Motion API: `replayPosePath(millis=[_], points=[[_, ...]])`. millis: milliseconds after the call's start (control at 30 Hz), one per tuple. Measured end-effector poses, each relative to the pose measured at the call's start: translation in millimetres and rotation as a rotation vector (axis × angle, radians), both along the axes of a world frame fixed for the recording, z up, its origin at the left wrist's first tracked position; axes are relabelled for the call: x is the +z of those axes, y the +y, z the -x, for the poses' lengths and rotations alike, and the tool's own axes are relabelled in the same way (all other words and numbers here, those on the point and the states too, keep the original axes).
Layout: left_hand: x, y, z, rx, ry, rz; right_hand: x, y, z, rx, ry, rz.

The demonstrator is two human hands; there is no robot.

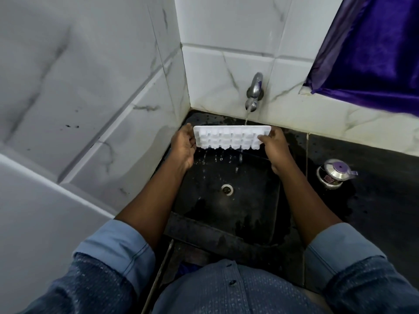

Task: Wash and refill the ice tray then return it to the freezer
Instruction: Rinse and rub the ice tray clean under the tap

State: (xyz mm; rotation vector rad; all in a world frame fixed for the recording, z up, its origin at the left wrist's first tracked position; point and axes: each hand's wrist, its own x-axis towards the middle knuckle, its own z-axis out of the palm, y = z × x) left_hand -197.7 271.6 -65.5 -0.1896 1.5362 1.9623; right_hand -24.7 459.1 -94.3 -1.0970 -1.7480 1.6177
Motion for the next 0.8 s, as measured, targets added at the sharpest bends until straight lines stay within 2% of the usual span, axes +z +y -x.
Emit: replayPosePath(millis=[100,200,533,667,800], points=[[-2,-8,1,0.126,-0.014,0.016,1,-10,-5,-0.062,0.074,0.114],[-5,-13,-5,0.146,-0.015,0.025,-4,-22,-19,-0.109,0.103,0.148],[-26,-32,-22,0.051,-0.022,0.002,-21,-46,-71,-0.192,0.135,0.079],[-30,-44,-32,-0.026,0.017,0.043,-21,-45,-84,-0.184,0.081,0.073],[-31,-53,-37,-0.103,0.047,-0.003,-10,-40,-89,-0.132,0.033,0.083]])
